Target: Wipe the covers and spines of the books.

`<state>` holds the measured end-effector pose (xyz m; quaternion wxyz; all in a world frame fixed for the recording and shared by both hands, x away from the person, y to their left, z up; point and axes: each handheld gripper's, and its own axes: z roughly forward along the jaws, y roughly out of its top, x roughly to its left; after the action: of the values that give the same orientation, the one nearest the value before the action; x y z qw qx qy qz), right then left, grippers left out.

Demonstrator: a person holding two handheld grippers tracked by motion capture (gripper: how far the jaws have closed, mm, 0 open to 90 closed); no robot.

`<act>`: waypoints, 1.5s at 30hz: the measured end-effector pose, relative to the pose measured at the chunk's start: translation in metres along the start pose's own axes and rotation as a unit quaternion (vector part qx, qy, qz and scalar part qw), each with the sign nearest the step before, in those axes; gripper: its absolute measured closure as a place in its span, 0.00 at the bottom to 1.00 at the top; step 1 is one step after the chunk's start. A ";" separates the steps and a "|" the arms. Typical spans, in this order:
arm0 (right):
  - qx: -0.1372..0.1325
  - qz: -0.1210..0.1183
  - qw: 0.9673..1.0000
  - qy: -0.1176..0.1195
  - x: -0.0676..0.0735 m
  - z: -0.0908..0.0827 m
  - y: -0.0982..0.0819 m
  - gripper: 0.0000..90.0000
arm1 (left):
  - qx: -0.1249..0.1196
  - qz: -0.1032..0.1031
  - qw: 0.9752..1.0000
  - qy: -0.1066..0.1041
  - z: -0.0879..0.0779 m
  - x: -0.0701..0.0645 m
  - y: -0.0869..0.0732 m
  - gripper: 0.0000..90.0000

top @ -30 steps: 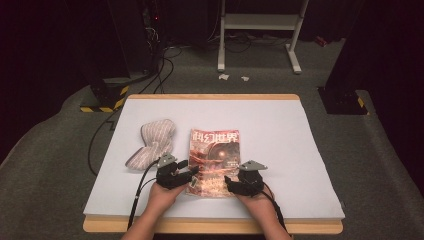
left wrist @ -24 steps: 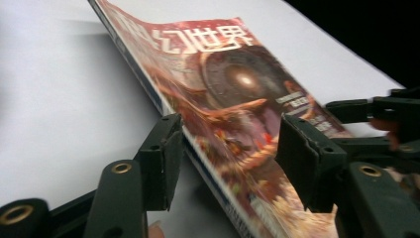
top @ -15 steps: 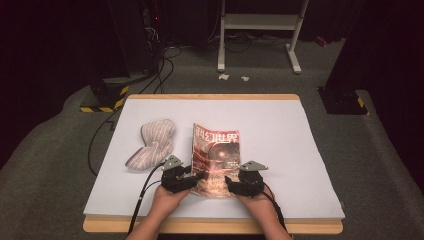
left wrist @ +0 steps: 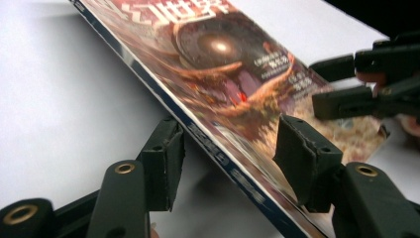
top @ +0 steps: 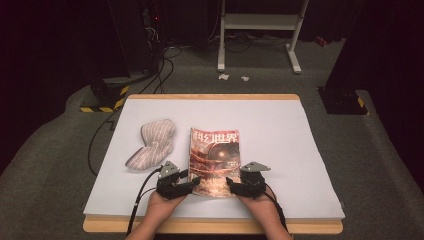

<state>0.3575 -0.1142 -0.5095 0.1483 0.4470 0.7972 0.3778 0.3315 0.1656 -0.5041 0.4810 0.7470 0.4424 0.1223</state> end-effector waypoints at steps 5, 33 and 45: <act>0.002 -0.004 1.000 0.002 0.000 -0.002 -0.001 0.38 | 0.002 0.014 1.000 0.008 0.000 -0.009 -0.005 0.47; 0.007 -0.016 1.000 0.019 0.024 0.001 -0.002 0.41 | -0.015 0.016 0.999 0.040 0.001 -0.013 -0.006 0.40; 0.006 -0.026 0.999 0.032 0.035 0.004 -0.001 0.40 | -0.033 0.012 0.997 0.063 -0.002 -0.012 -0.004 0.47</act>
<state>0.3403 -0.0838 -0.5093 0.1302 0.4147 0.8150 0.3832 0.3211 0.1585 -0.5031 0.4748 0.7268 0.4590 0.1891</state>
